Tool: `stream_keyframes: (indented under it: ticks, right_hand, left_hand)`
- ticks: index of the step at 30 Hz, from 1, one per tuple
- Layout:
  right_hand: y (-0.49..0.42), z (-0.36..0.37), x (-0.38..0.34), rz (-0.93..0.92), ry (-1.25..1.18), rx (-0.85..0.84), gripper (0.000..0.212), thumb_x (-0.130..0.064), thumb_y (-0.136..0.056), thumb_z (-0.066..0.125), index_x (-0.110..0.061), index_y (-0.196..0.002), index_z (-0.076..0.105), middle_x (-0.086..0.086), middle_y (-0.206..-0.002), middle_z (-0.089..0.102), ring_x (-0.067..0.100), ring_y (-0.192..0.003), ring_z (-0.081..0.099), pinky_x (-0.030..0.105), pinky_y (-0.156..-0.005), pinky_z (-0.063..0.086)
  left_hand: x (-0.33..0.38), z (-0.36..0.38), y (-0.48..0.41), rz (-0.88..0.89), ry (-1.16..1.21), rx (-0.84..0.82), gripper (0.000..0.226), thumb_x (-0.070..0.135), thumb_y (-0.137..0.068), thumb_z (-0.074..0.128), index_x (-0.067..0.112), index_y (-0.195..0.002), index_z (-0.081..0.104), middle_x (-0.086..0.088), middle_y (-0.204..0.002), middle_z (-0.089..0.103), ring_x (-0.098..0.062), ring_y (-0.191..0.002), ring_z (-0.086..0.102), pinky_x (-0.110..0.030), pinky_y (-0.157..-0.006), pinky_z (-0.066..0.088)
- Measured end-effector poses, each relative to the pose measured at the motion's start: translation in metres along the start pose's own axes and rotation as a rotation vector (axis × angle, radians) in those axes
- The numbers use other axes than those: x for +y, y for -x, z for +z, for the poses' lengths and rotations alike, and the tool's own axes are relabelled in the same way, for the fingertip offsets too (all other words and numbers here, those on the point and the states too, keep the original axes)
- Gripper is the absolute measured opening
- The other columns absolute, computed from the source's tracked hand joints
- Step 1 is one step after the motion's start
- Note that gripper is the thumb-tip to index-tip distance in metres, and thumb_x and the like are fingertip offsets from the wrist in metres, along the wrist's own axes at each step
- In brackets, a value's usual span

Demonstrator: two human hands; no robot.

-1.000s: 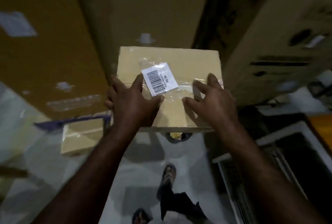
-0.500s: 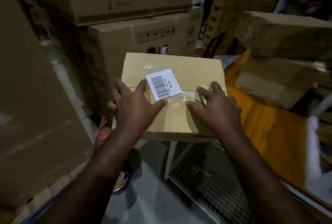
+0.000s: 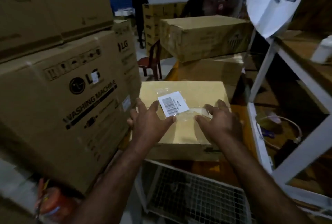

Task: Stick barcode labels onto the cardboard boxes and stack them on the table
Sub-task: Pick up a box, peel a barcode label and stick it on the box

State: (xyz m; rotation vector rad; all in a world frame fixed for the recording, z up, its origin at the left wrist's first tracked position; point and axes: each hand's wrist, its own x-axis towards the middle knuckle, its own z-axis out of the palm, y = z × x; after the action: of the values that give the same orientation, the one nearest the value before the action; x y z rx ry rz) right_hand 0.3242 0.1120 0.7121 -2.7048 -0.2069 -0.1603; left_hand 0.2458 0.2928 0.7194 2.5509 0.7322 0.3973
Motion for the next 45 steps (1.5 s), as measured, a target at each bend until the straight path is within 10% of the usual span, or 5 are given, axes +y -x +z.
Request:
stream_keyframes:
  ticks: [15,25,29,38,45]
  right_hand:
    - [-0.09,0.044,-0.002,0.202,0.139,0.045,0.055,-0.063,-0.088,0.041,-0.035,-0.133,0.055,-0.002,-0.149,0.044,0.035,-0.132,0.041,0.053,-0.105,0.029]
    - [-0.097,0.042,-0.007,0.061,0.129,0.159,0.041,-0.052,-0.089,0.05,-0.028,-0.117,0.068,-0.006,-0.122,0.067,0.018,-0.117,0.055,0.043,-0.101,0.041]
    - [-0.13,0.038,-0.023,-0.064,-0.119,0.108,0.041,-0.047,-0.09,0.057,-0.026,-0.123,0.067,-0.007,-0.119,0.071,0.006,-0.099,0.066,0.023,-0.082,0.05]
    - [-0.183,0.072,-0.026,-0.203,-0.139,0.066,0.048,-0.058,-0.088,0.039,-0.032,-0.117,0.067,-0.013,-0.118,0.066,0.015,-0.113,0.053,0.038,-0.094,0.044]
    - [-0.182,0.068,-0.02,-0.169,-0.326,0.063,0.034,-0.033,-0.087,0.061,-0.029,-0.12,0.069,-0.009,-0.114,0.07,0.014,-0.112,0.057,0.039,-0.099,0.047]
  left_hand:
    - [0.019,0.057,-0.145,0.289,-0.033,-0.334,0.083,0.076,-0.079,0.052,0.037,-0.149,0.03,-0.005,-0.164,0.014,-0.04,-0.15,-0.005,-0.06,-0.116,-0.006]
    - [0.038,0.089,-0.181,0.513,-0.079,-0.201,0.064,0.058,-0.091,0.048,0.023,-0.144,0.042,-0.005,-0.151,0.042,-0.029,-0.141,0.033,-0.048,-0.119,0.021]
    - [0.037,0.091,-0.182,0.513,-0.028,-0.118,0.063,0.06,-0.089,0.051,0.022,-0.139,0.049,0.001,-0.141,0.054,-0.021,-0.129,0.045,-0.043,-0.111,0.035]
    - [0.06,0.073,-0.203,0.217,0.326,-0.336,0.035,0.044,-0.08,0.063,0.037,-0.114,0.062,0.004,-0.108,0.067,-0.02,-0.099,0.065,-0.05,-0.086,0.055]
    - [0.066,0.061,-0.22,0.207,0.207,-0.43,0.052,0.027,-0.091,0.068,0.022,-0.139,0.051,-0.006,-0.127,0.064,-0.012,-0.081,0.062,-0.022,-0.057,0.051]
